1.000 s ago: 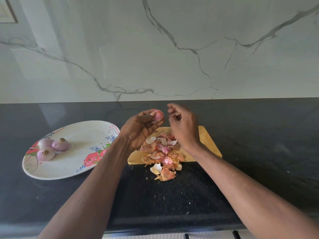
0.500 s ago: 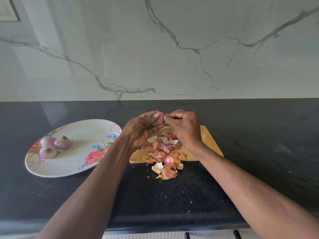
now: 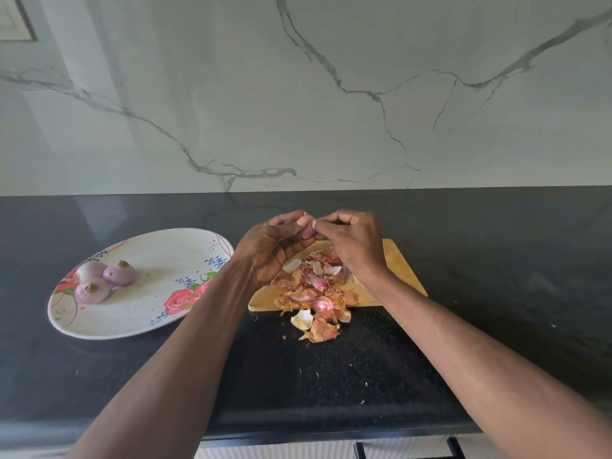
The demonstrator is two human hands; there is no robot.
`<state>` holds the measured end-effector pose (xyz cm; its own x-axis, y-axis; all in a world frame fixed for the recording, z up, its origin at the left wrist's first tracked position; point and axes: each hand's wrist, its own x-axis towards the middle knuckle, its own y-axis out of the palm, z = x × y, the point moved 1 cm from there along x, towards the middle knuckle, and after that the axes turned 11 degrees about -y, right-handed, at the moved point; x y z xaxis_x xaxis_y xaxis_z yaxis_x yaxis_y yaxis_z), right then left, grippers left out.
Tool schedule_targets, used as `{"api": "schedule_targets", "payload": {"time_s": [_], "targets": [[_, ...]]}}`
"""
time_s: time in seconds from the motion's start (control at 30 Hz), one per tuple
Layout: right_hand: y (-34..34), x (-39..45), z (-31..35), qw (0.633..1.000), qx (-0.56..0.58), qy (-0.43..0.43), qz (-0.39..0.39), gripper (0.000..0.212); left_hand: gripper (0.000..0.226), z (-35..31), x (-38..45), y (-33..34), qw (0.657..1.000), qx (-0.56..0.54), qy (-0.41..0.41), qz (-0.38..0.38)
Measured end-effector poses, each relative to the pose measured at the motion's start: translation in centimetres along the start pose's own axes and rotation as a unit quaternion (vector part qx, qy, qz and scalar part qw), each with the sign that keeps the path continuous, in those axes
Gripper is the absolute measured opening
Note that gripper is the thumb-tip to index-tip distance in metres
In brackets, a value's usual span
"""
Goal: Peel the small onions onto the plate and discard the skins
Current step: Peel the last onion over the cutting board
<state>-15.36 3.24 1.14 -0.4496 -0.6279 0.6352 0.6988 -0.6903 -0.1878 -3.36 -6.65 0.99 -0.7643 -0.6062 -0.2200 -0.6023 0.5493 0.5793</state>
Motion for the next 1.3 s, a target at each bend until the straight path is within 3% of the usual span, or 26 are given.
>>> {"api": "schedule_targets", "payload": {"time_s": [0.5, 0.9, 1.0, 1.13, 1.3], "targets": [[-0.14, 0.13, -0.03, 0.998, 0.05, 0.022, -0.02, 0.01, 0.036, 0.02, -0.01, 0.18, 1.0, -0.019, 0.001, 0.015], [0.19, -0.01, -0.63, 0.998, 0.034, 0.041, -0.045, 0.004, 0.02, 0.21, -0.32, 0.43, 1.0, -0.004, 0.007, 0.017], [0.13, 0.17, -0.53, 0.998, 0.031, 0.028, -0.043, 0.014, 0.02, -0.06, -0.35, 0.17, 1.0, -0.016, 0.008, 0.017], [-0.08, 0.29, -0.32, 0.999, 0.03, -0.022, -0.022, 0.004, 0.025, -0.23, -0.25, 0.14, 0.999, -0.03, 0.003, 0.035], [0.28, 0.18, -0.67, 0.983, -0.102, -0.15, -0.018, 0.018, 0.027, -0.23, 0.05, 0.07, 0.999, -0.037, 0.003, 0.037]]}}
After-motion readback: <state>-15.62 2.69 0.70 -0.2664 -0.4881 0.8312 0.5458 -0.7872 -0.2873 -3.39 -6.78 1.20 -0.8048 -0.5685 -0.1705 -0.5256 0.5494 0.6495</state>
